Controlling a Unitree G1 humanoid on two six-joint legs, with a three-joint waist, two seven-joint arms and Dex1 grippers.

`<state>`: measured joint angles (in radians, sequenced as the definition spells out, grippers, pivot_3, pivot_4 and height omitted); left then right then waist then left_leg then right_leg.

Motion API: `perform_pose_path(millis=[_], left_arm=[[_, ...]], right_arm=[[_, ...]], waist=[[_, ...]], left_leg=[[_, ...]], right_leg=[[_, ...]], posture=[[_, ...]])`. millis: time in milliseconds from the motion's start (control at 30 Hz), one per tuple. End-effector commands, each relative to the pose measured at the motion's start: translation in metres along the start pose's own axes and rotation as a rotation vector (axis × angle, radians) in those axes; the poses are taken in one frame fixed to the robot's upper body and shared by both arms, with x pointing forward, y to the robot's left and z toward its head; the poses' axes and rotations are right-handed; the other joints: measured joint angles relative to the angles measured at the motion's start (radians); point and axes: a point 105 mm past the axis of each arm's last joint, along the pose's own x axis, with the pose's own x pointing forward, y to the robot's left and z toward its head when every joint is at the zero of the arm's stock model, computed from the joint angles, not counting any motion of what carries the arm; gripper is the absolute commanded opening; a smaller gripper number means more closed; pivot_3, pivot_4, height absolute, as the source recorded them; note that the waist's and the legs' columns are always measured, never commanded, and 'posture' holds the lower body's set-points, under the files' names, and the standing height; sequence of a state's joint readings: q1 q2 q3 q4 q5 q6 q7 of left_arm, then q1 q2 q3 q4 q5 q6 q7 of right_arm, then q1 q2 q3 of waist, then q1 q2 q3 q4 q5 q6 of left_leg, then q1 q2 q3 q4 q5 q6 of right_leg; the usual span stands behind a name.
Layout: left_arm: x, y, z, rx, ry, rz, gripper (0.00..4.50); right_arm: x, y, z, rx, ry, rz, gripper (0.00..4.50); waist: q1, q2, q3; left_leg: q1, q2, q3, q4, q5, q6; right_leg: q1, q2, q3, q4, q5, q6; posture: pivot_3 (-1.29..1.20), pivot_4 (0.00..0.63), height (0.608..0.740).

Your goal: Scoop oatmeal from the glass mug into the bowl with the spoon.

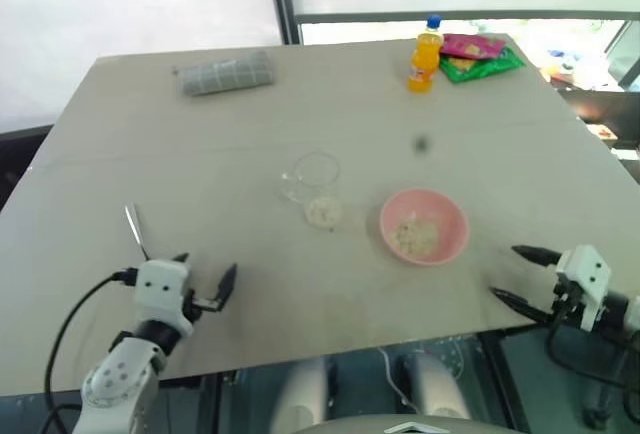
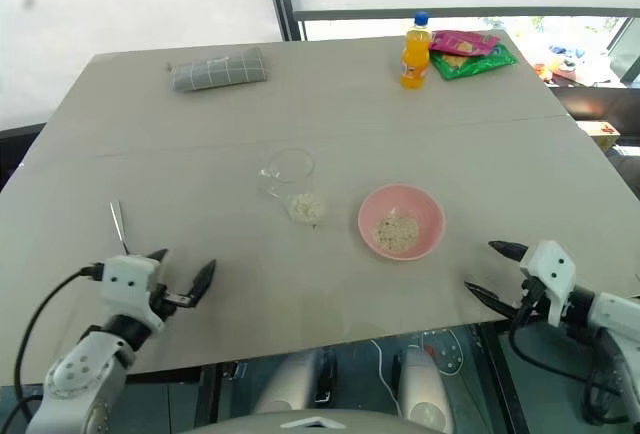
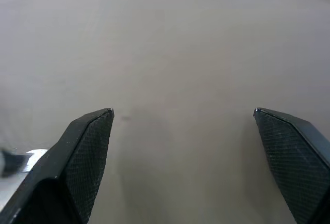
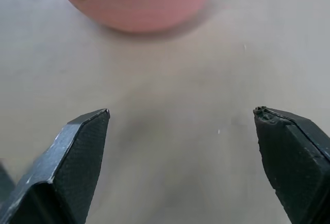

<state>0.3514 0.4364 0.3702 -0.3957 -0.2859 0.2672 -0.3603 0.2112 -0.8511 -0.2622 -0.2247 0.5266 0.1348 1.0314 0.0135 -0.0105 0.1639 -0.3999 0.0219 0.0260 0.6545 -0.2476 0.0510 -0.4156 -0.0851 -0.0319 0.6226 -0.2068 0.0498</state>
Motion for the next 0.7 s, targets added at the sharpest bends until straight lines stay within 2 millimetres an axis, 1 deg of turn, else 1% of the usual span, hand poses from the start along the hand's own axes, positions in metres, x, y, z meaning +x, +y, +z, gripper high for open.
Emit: perform_pose_path(millis=[33, 100, 167, 200, 333, 433, 567, 700], left_arm=[[0.005, 0.028, 0.024, -0.008, -0.053, 0.086, 4.46], [0.008, 0.040, 0.030, -0.020, -0.056, 0.126, 4.46], [0.012, 0.051, 0.038, -0.032, -0.055, 0.161, 4.46], [0.013, 0.055, 0.039, -0.033, -0.044, 0.177, 4.46], [0.011, 0.071, 0.038, -0.041, 0.040, 0.261, 4.46], [0.008, 0.077, 0.033, -0.076, 0.108, 0.304, 4.46], [0.005, 0.082, 0.026, -0.105, 0.174, 0.346, 4.46], [0.009, 0.077, 0.013, -0.125, 0.247, 0.326, 4.46]], right_arm=[[0.001, -0.002, 0.057, -0.067, -0.123, 0.066, 4.50], [0.008, 0.003, 0.072, -0.080, -0.136, 0.123, 4.50], [0.016, 0.013, 0.089, -0.080, -0.176, 0.185, 4.50], [0.020, 0.017, 0.095, -0.075, -0.192, 0.208, 4.50], [0.032, 0.034, 0.113, -0.064, -0.240, 0.286, 4.50], [0.037, 0.042, 0.119, -0.061, -0.253, 0.312, 4.50], [0.039, 0.044, 0.120, -0.059, -0.253, 0.317, 4.50], [0.039, 0.049, 0.124, -0.052, -0.266, 0.348, 4.50]], waist=[[0.000, -0.003, 0.001], [0.001, -0.005, 0.001], [0.001, -0.006, 0.002], [0.001, -0.007, 0.003], [0.001, -0.011, 0.005], [0.001, -0.014, 0.007], [0.003, -0.015, 0.008], [0.002, -0.015, 0.008]], left_leg=[[0.000, 0.000, 0.000, 0.000, 0.000, 0.000], [0.000, 0.000, -0.001, 0.000, 0.000, 0.000], [-0.001, 0.000, -0.001, -0.001, 0.000, 0.000], [-0.002, 0.000, -0.001, -0.001, 0.000, -0.001], [-0.005, -0.001, -0.002, -0.001, 0.000, -0.001], [-0.005, -0.001, -0.002, 0.000, 0.000, -0.001], [-0.005, -0.001, -0.002, 0.001, 0.000, -0.001], [-0.005, -0.001, -0.002, 0.001, 0.000, -0.001]], right_leg=[[0.000, 0.000, 0.000, 0.001, 0.000, 0.000], [0.001, 0.000, -0.001, 0.001, 0.000, 0.000], [0.000, 0.000, -0.001, 0.000, 0.000, 0.000], [0.000, 0.000, -0.001, -0.001, 0.002, -0.004], [-0.001, 0.000, -0.002, -0.001, 0.002, -0.004], [-0.001, 0.000, -0.002, -0.001, 0.002, -0.004], [-0.001, 0.000, -0.002, -0.001, 0.002, -0.004], [-0.001, 0.000, -0.002, 0.000, 0.003, -0.004]], posture=[[0.00, 0.150, 0.740], [0.00, 0.150, 0.740], [0.00, 0.150, 0.740], [0.00, 0.150, 0.740], [0.00, 0.150, 0.740], [0.00, 0.150, 0.740], [0.00, 0.150, 0.740], [0.00, 0.150, 0.740]])
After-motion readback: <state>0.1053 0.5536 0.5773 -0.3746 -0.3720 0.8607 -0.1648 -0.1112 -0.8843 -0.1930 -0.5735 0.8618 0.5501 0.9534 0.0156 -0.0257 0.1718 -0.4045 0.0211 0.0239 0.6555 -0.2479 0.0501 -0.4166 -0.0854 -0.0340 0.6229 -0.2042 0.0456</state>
